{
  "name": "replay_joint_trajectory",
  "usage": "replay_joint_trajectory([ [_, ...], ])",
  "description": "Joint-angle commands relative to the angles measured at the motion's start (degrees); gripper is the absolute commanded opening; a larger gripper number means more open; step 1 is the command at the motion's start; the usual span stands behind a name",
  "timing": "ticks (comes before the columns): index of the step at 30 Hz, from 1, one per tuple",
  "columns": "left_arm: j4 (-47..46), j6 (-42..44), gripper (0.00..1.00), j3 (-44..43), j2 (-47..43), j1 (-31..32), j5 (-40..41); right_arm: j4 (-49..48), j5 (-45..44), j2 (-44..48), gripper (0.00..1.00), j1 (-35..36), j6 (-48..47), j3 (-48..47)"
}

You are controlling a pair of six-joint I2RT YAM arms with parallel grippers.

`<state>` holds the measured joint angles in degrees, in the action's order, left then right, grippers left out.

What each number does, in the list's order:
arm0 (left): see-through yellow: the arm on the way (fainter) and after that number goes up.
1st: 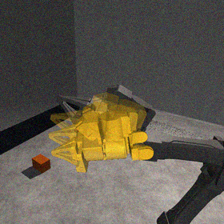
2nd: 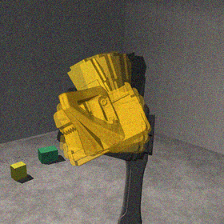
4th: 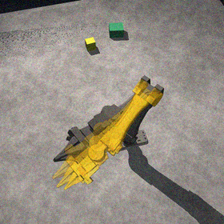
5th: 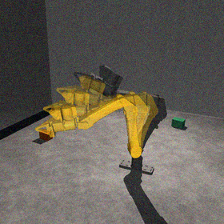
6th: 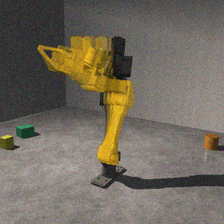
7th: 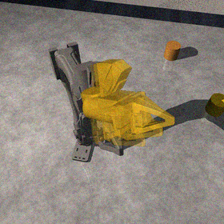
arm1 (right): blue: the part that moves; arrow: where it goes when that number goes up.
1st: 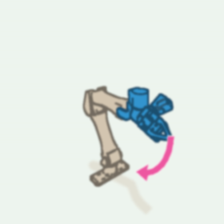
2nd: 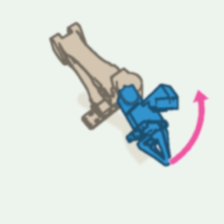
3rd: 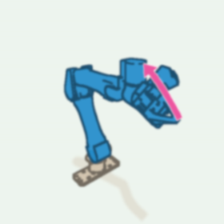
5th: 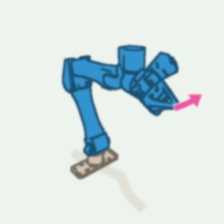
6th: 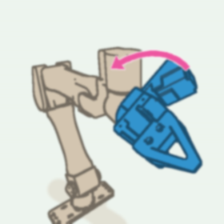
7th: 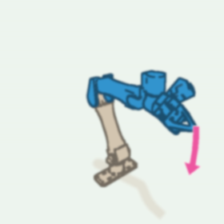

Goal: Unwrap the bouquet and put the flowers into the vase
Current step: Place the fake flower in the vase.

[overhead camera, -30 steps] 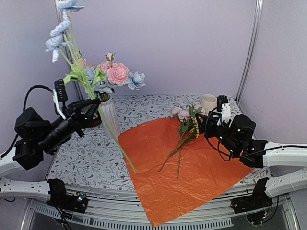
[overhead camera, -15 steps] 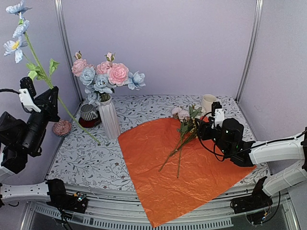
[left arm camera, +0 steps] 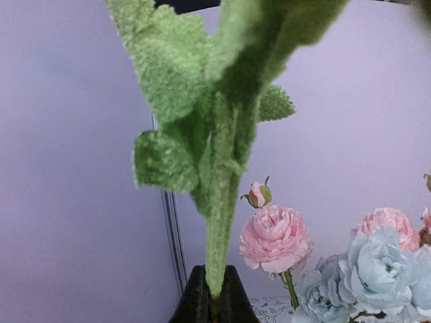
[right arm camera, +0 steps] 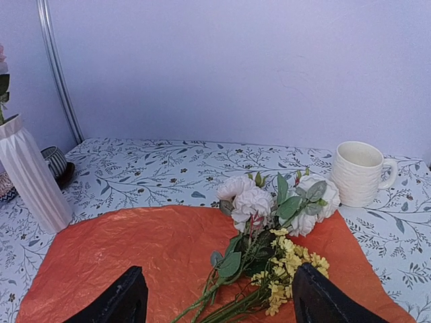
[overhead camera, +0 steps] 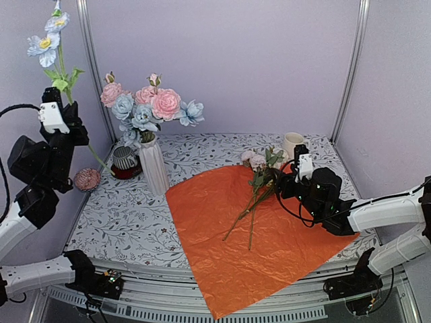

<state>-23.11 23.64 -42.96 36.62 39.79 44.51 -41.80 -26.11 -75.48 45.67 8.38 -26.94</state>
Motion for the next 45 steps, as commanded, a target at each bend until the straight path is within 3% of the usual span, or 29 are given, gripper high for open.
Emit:
replay_joint_trajectory([
  [1,-0.01,-8.22,0.0,-3.17,4.98,-9.95,-14.45,-1.7,1.27,-0.28,0.76,-0.32,-1.32,-0.2],
  [7,-6.26,-14.57,0.0,-4.05,10.06,-18.96,-27.42,-1.76,2.0,-0.67,0.77,-0.27,-1.58,-0.35],
  [19,-10.01,-14.75,0.0,-10.82,14.92,-19.41,-38.45,-1.79,3.14,-1.7,0.77,-0.31,-2.55,-1.13],
  [32,-9.78,-16.64,0.0,-13.76,18.61,-19.25,-43.7,-1.16,4.6,-1.99,0.77,-0.31,-2.93,-1.6],
  [45,-3.91,-20.34,0.0,-11.77,23.44,-19.31,-41.7,-0.65,5.88,-1.99,0.77,-0.25,-3.01,-2.01],
])
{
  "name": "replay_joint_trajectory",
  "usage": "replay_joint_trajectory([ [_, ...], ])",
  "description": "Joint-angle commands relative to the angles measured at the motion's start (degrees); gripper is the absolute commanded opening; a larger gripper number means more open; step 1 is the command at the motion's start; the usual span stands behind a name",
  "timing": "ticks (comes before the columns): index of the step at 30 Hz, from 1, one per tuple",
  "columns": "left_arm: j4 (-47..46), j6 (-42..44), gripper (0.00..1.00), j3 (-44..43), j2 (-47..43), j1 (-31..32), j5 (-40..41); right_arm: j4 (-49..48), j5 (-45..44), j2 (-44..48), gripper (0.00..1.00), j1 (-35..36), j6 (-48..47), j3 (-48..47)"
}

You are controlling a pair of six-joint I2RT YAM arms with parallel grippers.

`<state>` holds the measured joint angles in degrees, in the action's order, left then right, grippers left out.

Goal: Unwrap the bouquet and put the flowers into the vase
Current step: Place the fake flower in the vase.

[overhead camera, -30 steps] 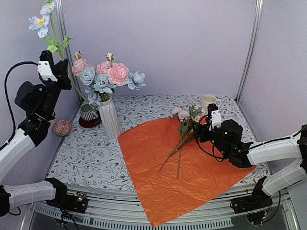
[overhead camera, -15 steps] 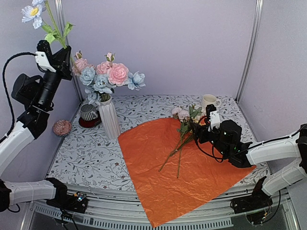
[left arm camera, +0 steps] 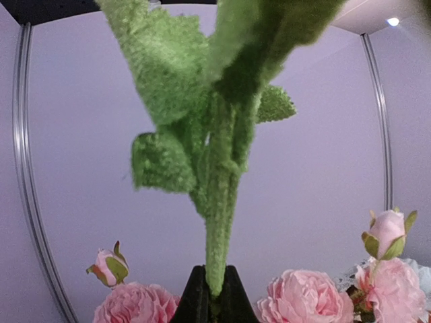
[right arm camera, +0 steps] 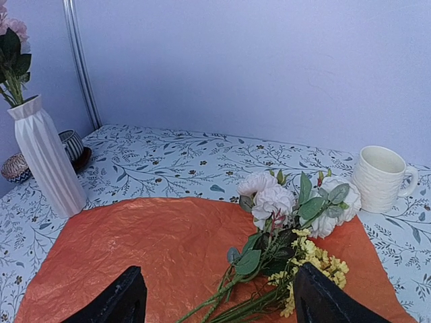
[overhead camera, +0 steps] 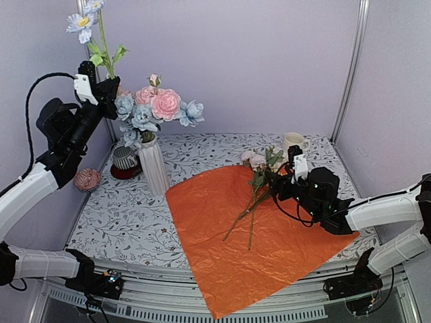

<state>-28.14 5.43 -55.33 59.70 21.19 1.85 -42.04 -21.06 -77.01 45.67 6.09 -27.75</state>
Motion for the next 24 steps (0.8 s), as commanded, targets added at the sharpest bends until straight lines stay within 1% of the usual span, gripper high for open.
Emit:
replay_joint_trajectory([
  [1,1.15,-2.48,0.0,0.72,0.59,-0.79,1.49,-0.37,0.89,-0.46,0.77,-0.29,-0.77,-1.22],
  [5,2.09,-3.62,0.0,0.25,2.05,-1.0,2.44,-0.28,1.15,-0.51,0.77,-0.31,-0.81,-1.36],
  [8,5.02,-4.79,0.0,-1.85,4.04,-1.42,2.37,-0.14,1.45,-0.48,0.77,-0.3,-0.8,-1.36],
  [15,8.43,-7.84,0.0,-4.75,7.08,-2.63,-1.29,0.03,1.59,-0.4,0.77,-0.26,-0.9,-1.39],
  [24,14.55,-10.44,0.0,-6.94,9.94,-2.91,-1.75,0.29,1.99,-0.51,0.78,-0.3,-0.95,-1.62],
])
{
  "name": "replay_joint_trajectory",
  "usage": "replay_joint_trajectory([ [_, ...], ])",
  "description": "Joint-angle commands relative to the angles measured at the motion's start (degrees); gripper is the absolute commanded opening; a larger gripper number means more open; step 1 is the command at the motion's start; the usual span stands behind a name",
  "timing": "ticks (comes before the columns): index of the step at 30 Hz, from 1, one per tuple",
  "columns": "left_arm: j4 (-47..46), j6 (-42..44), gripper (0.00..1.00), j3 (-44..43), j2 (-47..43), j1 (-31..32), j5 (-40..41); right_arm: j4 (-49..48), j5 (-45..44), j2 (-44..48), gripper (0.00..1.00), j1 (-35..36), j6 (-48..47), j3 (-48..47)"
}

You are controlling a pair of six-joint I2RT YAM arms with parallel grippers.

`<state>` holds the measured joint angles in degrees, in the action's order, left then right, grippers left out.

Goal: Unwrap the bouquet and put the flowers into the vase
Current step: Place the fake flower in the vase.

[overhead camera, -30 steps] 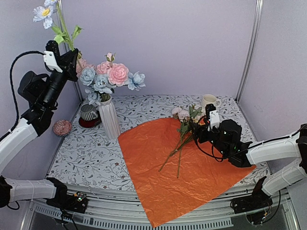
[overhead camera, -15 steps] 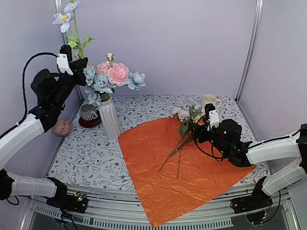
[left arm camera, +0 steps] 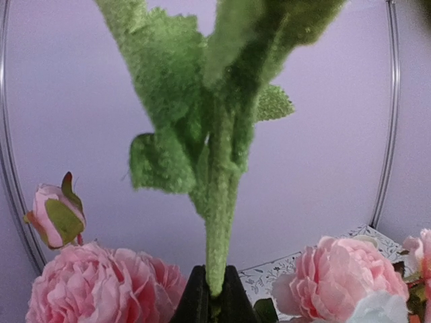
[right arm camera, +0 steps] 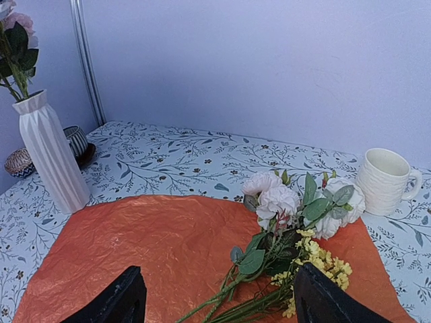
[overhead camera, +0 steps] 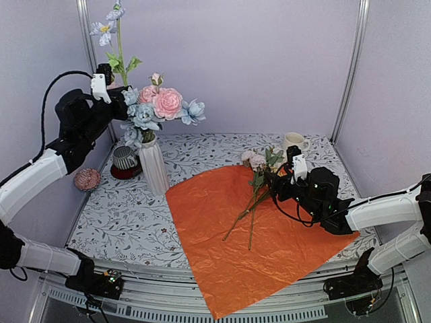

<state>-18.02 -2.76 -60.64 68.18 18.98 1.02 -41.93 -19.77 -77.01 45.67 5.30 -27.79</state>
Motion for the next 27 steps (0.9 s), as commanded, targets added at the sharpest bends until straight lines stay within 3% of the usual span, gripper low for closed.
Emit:
replay_joint_trajectory([
  [1,5.26,-2.65,0.0,-1.97,1.84,-0.78,-0.74,0.23,0.77,-0.58,0.78,-0.32,-0.17,-1.58],
  [5,6.77,-3.75,0.0,-2.85,2.44,-0.79,-0.98,0.51,0.69,-0.74,0.79,-0.23,-0.29,-1.75],
  [15,8.19,-4.61,0.28,-3.32,1.51,-0.79,-1.02,1.06,1.09,-1.34,0.79,-0.31,-0.36,-2.27],
  [20,8.68,-4.91,0.29,-3.56,0.12,-0.76,-1.24,1.41,1.37,-1.82,0.8,-0.25,-0.38,-2.72],
  [27,12.26,-6.23,0.51,-4.2,-3.89,-0.75,-1.92,1.75,1.87,-2.24,0.8,-0.32,-0.46,-3.11],
])
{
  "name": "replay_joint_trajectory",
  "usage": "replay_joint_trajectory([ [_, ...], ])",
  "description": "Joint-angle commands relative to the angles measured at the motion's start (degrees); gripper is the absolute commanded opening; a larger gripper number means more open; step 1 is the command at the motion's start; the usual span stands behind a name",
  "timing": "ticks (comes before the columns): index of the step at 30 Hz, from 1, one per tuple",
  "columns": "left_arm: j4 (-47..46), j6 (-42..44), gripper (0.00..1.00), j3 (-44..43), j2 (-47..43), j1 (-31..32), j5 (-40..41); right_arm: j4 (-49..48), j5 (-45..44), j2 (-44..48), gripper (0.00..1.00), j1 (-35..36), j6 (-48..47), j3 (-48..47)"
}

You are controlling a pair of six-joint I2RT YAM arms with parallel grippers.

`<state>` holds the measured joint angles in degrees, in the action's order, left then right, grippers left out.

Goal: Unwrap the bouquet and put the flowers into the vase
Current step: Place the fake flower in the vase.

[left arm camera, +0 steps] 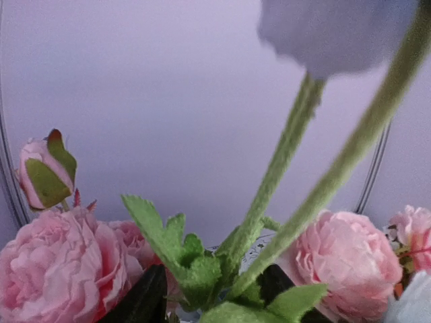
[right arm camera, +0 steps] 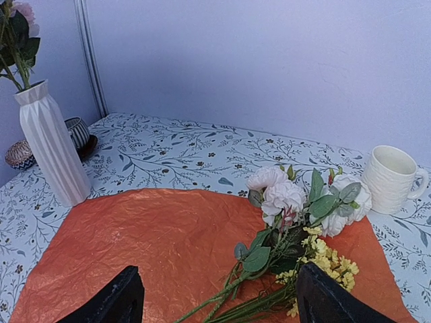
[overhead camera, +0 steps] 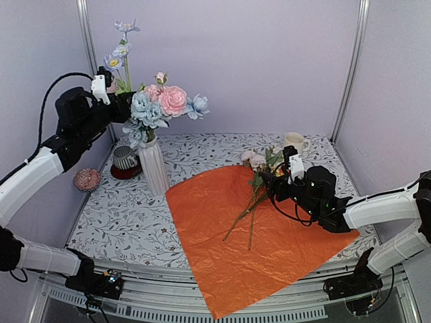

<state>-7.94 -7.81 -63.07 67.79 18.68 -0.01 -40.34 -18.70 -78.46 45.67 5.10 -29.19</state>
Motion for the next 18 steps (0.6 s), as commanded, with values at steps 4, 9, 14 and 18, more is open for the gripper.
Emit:
replay_joint_trajectory([
  [4,6.83,-2.15,0.59,0.01,-6.1,-0.73,1.26,0.48,1.25,-0.87,0.8,-0.32,-0.27,-2.0],
  [9,12.87,-4.13,0.69,1.24,-7.06,-3.13,0.05,0.62,1.83,-0.82,0.81,-0.28,-0.36,-2.15],
  [14,17.88,-6.07,0.76,1.05,-9.97,-3.69,-3.35,1.0,2.48,-0.73,0.82,-0.31,-0.49,-2.27],
  [18,20.05,-6.8,0.85,4.46,-15.83,-3.72,-3.58,1.14,3.06,-0.71,0.83,-0.32,-0.69,-2.33],
])
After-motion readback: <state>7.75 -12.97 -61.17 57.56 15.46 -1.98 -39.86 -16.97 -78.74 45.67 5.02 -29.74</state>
